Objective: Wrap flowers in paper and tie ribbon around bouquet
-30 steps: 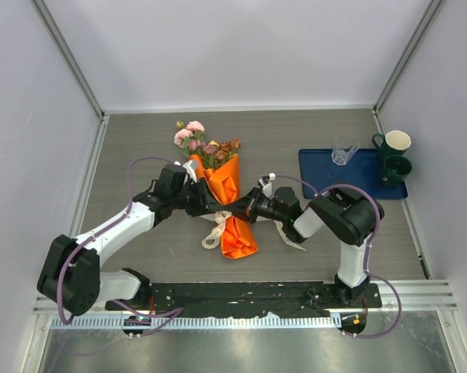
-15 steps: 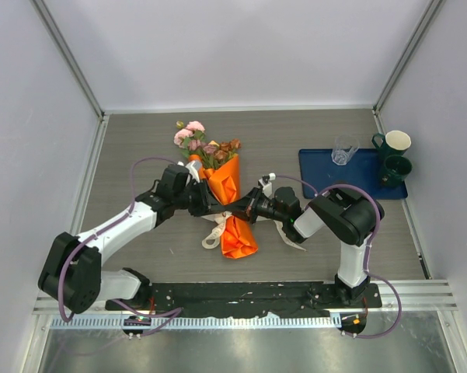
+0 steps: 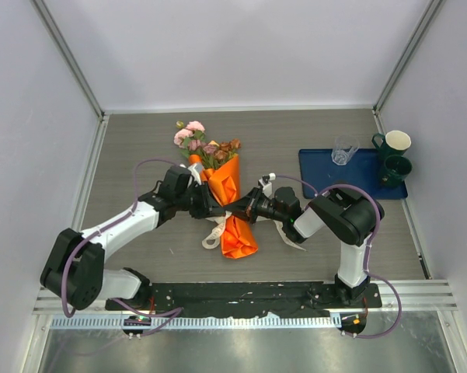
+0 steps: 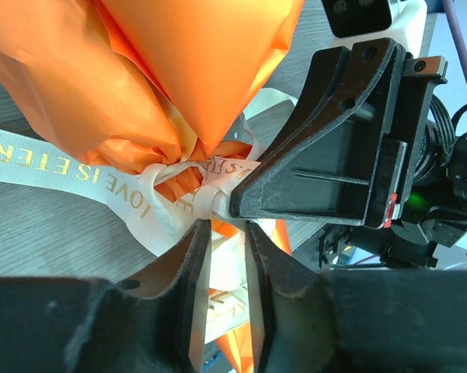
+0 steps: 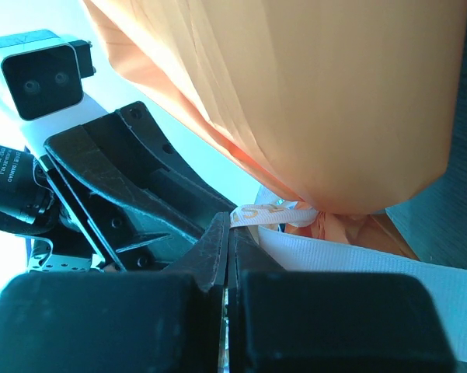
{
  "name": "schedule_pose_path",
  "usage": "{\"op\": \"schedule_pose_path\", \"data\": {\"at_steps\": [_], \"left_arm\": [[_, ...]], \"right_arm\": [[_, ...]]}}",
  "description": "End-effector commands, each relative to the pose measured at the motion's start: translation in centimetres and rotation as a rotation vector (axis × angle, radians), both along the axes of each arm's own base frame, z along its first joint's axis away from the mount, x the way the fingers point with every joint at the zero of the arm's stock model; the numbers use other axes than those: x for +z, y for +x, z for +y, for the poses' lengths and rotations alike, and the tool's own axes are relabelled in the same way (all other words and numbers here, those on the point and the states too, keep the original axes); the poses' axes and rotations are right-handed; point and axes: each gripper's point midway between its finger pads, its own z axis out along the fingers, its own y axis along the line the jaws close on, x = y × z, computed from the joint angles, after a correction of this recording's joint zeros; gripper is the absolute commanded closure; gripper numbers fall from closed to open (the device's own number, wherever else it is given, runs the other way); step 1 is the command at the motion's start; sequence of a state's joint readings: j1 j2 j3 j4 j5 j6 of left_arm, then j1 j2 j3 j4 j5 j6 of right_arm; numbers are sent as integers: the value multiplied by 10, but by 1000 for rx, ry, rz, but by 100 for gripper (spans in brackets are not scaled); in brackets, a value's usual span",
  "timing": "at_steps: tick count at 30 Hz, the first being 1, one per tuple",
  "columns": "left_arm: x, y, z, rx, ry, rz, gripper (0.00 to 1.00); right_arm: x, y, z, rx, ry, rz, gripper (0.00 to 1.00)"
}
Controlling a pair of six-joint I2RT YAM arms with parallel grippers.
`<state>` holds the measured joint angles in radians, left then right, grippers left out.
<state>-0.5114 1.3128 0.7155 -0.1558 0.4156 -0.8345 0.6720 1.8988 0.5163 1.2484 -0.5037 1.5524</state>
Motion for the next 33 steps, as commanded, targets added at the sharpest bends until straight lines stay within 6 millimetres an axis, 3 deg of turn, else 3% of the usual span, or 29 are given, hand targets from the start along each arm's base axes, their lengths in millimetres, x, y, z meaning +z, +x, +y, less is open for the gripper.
{"op": "schedule_pose_path", "data": {"at_steps": [1,11,16,20,27,33], "left_arm": [[7,1,-11,-31,-36,-32,70],[5,7,-18,-23,-45,-40,66],[1,19,-5,50,35,-75,82],[3,22,5,79,79,-104,100],[-2,15,23,105,157,-108,100],[4,12,25,106,143,-137,100]], "right_arm": [[16,-1,1,7,46,-55,100],[16,-3,1,10,47,-54,100],[14,-5,-1,10,41,-52,99],[11,-7,-3,13,23,-55,94],[2,-10,-11,41,-65,-75,84],[5,-16,-18,70,-147,-138,68]]}}
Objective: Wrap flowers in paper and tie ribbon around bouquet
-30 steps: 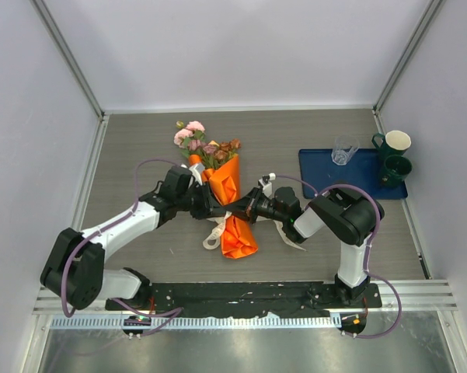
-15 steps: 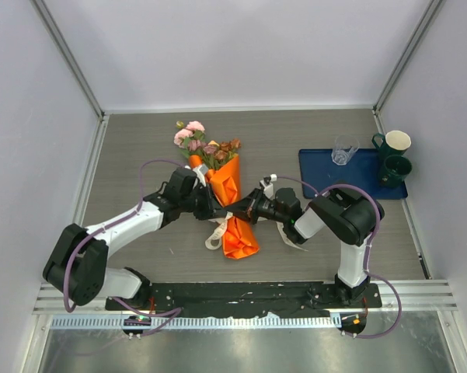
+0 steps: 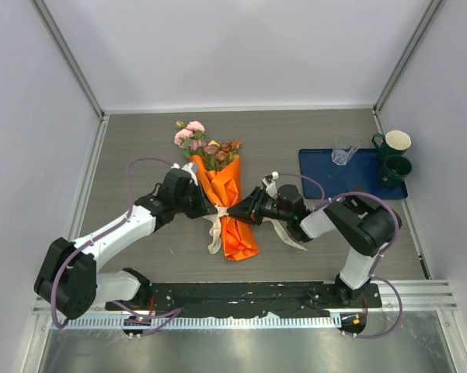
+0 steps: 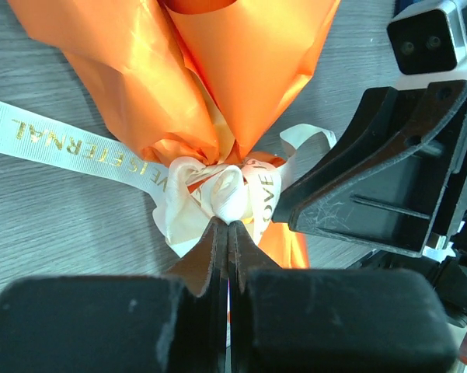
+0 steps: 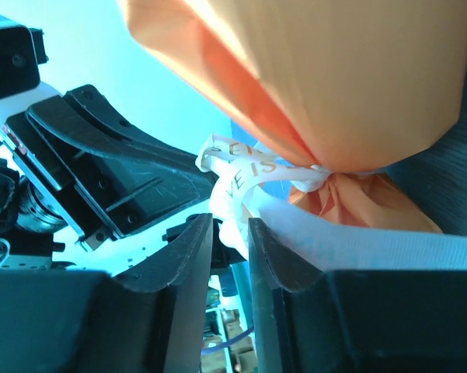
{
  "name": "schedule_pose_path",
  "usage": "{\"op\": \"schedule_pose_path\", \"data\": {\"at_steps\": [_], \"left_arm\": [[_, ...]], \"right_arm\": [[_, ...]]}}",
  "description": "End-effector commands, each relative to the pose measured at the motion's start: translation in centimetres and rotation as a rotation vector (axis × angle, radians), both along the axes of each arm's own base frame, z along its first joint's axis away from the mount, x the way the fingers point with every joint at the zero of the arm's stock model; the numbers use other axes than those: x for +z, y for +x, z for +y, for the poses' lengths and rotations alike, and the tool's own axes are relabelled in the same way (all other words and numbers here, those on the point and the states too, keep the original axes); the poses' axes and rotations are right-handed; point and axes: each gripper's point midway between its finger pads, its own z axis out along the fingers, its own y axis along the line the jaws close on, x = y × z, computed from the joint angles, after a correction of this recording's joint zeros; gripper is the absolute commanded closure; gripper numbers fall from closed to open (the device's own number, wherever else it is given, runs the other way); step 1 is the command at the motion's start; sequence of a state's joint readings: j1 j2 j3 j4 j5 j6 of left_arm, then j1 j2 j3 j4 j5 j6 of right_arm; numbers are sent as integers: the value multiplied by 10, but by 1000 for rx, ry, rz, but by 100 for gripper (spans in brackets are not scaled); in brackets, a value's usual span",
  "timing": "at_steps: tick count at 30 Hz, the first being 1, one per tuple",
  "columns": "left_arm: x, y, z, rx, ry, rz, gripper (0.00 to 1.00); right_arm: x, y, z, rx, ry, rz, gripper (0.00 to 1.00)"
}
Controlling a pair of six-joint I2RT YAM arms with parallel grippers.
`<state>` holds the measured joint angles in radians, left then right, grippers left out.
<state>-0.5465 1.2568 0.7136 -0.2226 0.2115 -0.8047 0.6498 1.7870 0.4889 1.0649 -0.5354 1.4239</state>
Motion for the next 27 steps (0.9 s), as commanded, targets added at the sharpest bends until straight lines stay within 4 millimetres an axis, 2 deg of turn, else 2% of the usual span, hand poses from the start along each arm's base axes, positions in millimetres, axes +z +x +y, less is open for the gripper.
{"op": "schedule_pose_path", "data": {"at_steps": [1,4,5,7,8,10,11,12,13,15,16,19,25,27], "left_arm": [[10,5,3,4,-3,-59,100],[14,5,-3,-19,-24,-62,100],[15,5,-4,-33,-23,-67,100],[20,6,-6,-50,-31,-82,100],[21,6,-6,-57,-30,-91,100],[24,6,-7,-68,-38,-114,100],[25,7,-8,-76,-40,-122,100],[26,7,-9,-80,-47,-129,100],[25,6,-10,-84,-50,-125,100],[24,7,-11,-84,-59,-130,100],[22,7,-11,-81,-58,-126,100],[21,7,-12,-79,-67,-124,100],[19,8,-13,-76,-70,-122,100],[19,7,-13,-79,-72,-119,100]], "right_arm": [[13,-8,-5,50,-53,-111,65],[10,-13,-11,79,-142,-151,60],[0,-16,-16,96,-219,-124,59],[12,-7,-22,108,-314,-271,53],[4,-9,-32,120,-388,-253,52],[24,4,-34,131,-437,-378,47],[21,6,-39,141,-476,-362,46],[17,9,-38,161,-504,-355,47],[33,21,-32,161,-507,-400,47],[26,25,-29,182,-542,-363,49],[35,33,-22,173,-529,-367,50],[34,37,-8,190,-536,-319,55],[36,30,16,185,-533,-300,55],[31,28,18,186,-566,-303,55]]}}
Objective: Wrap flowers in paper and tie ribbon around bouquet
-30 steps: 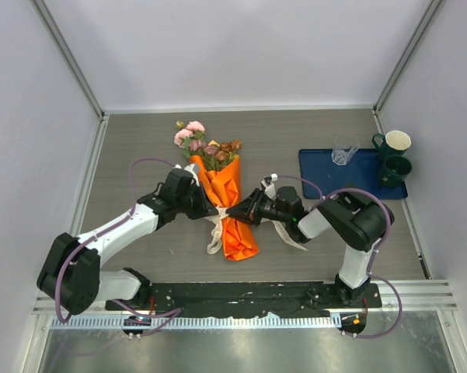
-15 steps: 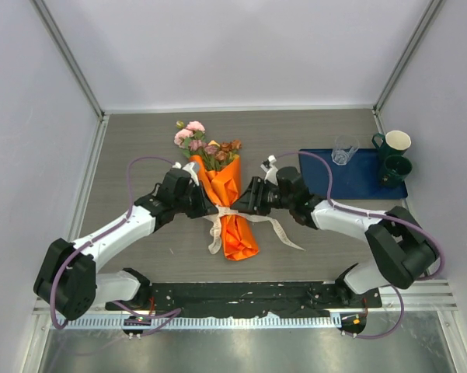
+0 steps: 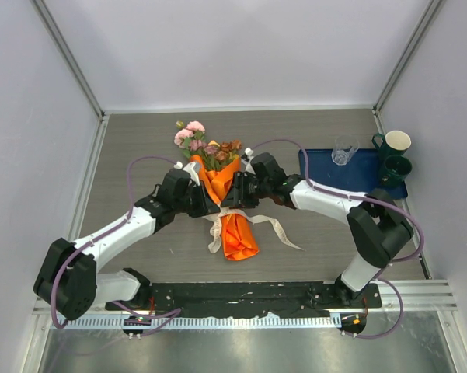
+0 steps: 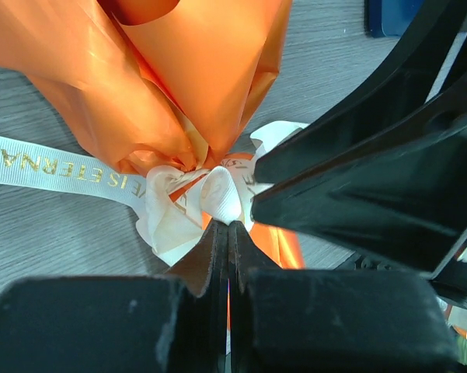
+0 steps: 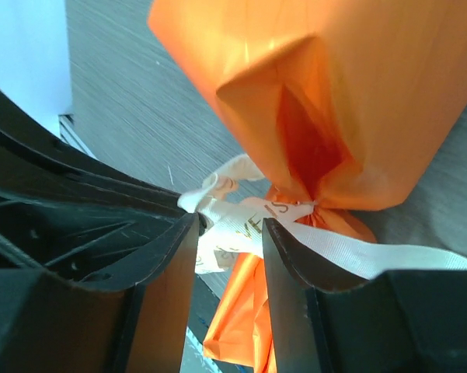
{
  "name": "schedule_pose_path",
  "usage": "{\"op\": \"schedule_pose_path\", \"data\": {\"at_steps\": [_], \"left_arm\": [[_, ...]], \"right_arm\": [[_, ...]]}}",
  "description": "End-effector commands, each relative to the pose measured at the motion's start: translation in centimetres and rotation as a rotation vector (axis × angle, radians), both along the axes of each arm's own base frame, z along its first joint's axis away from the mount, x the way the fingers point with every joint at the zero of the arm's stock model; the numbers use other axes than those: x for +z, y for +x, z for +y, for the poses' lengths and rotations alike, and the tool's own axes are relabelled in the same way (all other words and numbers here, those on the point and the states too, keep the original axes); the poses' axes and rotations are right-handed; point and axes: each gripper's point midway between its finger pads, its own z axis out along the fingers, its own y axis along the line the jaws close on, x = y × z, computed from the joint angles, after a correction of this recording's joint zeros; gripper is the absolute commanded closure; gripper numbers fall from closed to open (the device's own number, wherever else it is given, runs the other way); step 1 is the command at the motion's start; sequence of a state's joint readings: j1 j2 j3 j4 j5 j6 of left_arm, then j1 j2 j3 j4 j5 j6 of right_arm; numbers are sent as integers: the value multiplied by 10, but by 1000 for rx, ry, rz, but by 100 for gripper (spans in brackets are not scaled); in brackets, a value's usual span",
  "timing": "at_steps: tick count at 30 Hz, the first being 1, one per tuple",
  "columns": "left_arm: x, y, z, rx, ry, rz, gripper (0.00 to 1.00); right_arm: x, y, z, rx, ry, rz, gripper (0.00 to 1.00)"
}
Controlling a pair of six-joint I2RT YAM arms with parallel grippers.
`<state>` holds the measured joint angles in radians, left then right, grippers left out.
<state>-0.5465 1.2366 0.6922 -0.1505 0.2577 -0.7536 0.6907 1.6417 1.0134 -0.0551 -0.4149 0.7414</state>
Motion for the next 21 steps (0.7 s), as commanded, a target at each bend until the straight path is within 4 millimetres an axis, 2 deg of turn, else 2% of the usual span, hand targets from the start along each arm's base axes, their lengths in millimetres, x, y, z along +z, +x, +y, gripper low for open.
{"op": "schedule_pose_path", "data": {"at_steps": [1,5,11,13,21], "left_arm": [[9,6,-6,-14,-38,-44,100],[11,6,-7,-16,-41,-50,100],[10,4,-6,-21,-34,-45,100],[10,4,-6,-25,-34,-46,100],[11,5,-6,-25,-32,-54,100]], "right_arm": [[13,2,14,-14,-26,-43,55],[9,4,15,-29,-72,-62,56],[20,15,8,-72,-132,-110,54],[22,17,12,-71,-136,-110,53],[11,10,33,-69,-181,-51,54]]}}
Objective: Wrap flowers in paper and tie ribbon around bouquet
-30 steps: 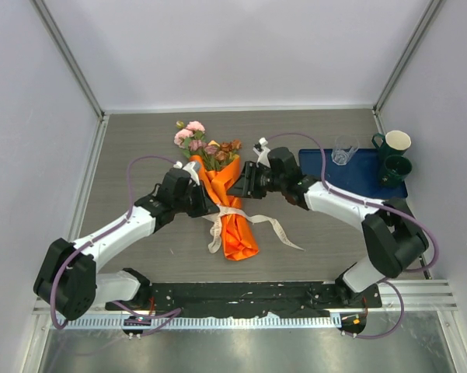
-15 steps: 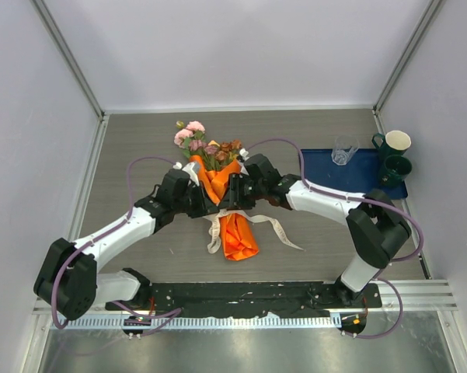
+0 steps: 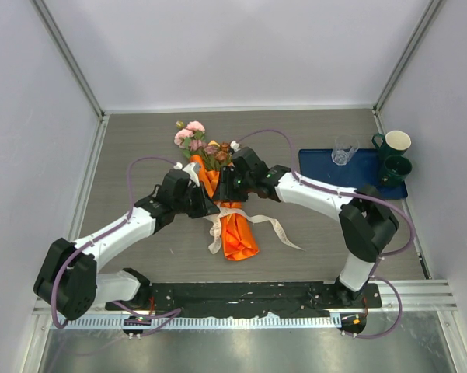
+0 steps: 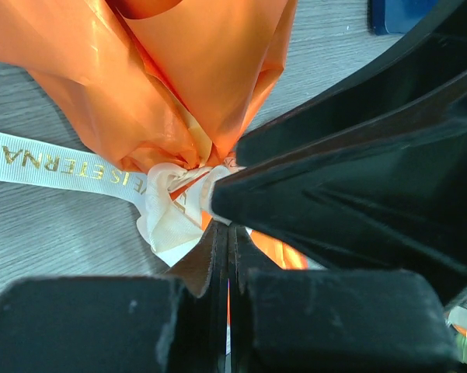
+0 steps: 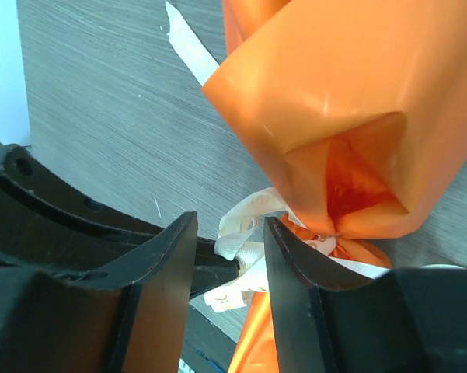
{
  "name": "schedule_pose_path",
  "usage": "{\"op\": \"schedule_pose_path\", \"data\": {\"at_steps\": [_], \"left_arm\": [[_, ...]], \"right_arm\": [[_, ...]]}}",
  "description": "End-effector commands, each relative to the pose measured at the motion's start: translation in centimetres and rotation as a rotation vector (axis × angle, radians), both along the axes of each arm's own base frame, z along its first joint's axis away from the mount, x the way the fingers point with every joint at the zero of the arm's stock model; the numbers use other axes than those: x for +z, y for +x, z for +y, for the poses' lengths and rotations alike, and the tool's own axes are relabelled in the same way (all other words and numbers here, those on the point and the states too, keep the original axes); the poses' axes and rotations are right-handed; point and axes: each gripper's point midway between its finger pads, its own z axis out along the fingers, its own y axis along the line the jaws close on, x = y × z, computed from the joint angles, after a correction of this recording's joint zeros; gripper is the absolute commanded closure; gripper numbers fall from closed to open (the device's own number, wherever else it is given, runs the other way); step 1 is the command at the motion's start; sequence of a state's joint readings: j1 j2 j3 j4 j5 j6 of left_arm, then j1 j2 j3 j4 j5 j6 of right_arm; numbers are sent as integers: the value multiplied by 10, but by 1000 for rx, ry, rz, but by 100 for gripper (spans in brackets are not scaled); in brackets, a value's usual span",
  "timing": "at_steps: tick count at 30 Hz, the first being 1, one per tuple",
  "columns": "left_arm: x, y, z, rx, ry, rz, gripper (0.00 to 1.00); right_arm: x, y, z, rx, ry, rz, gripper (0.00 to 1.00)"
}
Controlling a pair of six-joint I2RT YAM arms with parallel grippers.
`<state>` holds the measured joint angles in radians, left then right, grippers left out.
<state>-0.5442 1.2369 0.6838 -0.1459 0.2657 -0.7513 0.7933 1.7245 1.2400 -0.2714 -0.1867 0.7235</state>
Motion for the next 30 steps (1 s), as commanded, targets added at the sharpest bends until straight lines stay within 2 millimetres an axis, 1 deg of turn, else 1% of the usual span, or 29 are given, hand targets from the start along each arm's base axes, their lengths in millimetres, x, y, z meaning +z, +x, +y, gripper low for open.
{"op": "schedule_pose_path", "data": {"at_steps": [1,8,10,13,14,18,19,20,21,23,24,25,26,27,28,29,30], "left_arm": [[14,7,-7,-18,-30,-59,100],[13,9,-9,-25,-24,-56,100],[13,10,-9,-23,-23,-60,100],[15,11,-8,-19,-20,-68,100],[15,11,-8,-17,-17,-69,100],[16,12,-9,-24,-16,-72,100],[17,12,-9,-23,-15,-73,100],[17,12,-10,-24,-17,-73,100],[18,12,-10,-25,-18,-74,100],[20,10,-10,-29,-25,-71,100],[20,11,-9,-18,-20,-69,99],[17,7,-4,-12,1,-48,97],[16,5,-1,-1,15,-36,91],[18,3,5,21,32,-40,75],[13,-6,12,27,54,-6,67],[12,-11,16,31,58,0,61],[13,-19,23,43,59,-9,53]], "right_arm": [[3,-5,13,-7,-13,15,54],[0,-14,22,0,-4,34,55],[-6,-16,23,-3,-9,54,56],[-7,-17,26,-9,13,69,62],[-5,-18,28,-9,26,73,66],[-8,-20,26,-29,31,92,69],[-4,-19,27,-36,47,89,72],[-5,-19,27,-42,47,90,78],[-6,-19,25,-49,48,95,81],[-2,-17,25,-68,78,97,100],[-5,-17,23,-79,90,104,100],[-5,-17,21,-87,98,106,100],[1,-16,18,-103,118,104,100],[-6,-19,12,-114,115,116,100],[-2,-16,10,-124,143,108,100],[6,-15,8,-128,171,97,100],[4,-16,5,-129,171,104,100]]}}
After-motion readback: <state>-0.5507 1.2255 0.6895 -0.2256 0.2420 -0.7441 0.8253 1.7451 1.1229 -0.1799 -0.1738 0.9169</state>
